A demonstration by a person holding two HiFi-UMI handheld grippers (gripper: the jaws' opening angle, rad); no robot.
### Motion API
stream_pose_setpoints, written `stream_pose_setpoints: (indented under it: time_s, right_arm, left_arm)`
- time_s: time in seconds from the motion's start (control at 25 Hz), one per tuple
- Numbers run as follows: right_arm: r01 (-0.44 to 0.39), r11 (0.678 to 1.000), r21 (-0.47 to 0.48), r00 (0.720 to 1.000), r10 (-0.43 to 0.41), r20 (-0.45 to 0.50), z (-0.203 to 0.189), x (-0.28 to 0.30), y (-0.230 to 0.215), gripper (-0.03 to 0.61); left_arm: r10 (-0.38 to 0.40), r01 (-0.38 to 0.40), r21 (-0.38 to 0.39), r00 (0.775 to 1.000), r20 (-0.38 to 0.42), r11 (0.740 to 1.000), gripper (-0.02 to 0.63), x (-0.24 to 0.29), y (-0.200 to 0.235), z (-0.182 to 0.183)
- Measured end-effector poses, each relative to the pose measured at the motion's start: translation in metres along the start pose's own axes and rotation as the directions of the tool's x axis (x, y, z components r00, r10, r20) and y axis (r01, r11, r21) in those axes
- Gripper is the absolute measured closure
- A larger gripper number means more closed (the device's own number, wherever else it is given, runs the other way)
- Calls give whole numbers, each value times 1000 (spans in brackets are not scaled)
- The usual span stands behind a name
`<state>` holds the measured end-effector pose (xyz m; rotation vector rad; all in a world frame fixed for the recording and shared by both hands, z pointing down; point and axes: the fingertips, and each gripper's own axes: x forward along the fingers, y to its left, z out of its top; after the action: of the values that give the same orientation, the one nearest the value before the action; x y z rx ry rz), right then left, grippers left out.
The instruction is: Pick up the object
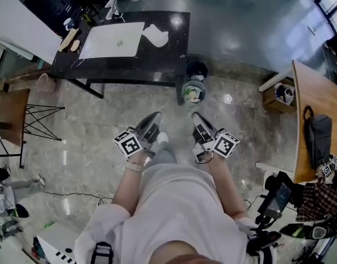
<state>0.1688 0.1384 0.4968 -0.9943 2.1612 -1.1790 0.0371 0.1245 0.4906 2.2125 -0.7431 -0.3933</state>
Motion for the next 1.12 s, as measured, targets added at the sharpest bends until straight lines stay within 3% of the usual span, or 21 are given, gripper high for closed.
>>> stream_pose_setpoints:
  time_s: [0.28, 0.68, 1.12]
  right_arm:
    - [27, 1000, 12, 999, -26, -23, 11, 128, -27, 552]
    - [55, 998, 14, 998, -54, -42, 21, 244, -51, 552]
    - [91, 996, 9, 993, -90, -78, 15, 284, -54, 552]
  left_arm:
    - [1, -2, -68, 1000, -21, 998, 609, 20, 97, 80]
    - [-12, 10, -86, 1000, -23, 996, 609, 46, 180, 161]
    - [-16, 12, -149, 1000, -23, 989, 609, 57, 218, 184]
